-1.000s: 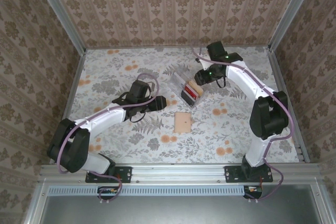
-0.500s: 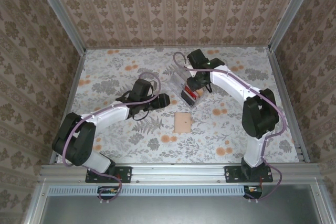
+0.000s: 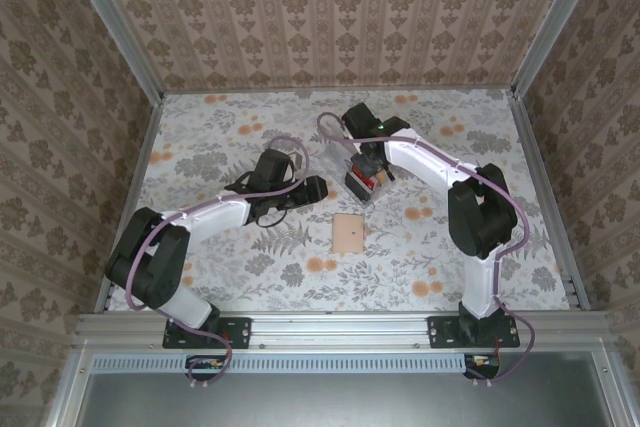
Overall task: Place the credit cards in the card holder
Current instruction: Pick up the credit card from the storage box.
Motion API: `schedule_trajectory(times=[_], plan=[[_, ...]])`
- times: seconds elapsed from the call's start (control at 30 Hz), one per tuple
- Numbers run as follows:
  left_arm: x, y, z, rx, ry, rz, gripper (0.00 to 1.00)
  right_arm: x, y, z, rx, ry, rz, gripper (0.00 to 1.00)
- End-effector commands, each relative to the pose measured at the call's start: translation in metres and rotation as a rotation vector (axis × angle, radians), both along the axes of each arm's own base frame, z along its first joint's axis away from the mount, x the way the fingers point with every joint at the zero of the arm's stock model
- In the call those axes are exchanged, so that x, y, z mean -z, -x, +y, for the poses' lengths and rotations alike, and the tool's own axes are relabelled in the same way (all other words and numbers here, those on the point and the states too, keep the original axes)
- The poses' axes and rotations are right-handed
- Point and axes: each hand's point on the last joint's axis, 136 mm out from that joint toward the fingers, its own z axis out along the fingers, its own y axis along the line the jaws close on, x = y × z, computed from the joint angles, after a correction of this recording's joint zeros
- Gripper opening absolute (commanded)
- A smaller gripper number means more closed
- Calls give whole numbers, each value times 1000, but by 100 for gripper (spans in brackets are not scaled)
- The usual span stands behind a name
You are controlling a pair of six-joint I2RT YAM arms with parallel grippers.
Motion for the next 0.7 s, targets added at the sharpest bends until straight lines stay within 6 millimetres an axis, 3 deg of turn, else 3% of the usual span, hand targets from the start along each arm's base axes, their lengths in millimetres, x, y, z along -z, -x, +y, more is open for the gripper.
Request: schedule_trajectory(times=[0.0,0.4,0.67], plan=[[-14,-10,-8,0,46,-19,74,-1,-8,-7,5,88,-33,49],[-12,-9,-8,-1,45,-11,74,-17,-12,-9,10,115,-117,43],[-12,-9,-8,1,48,-10,74,-17,-10,-7,3,97,-109,31]])
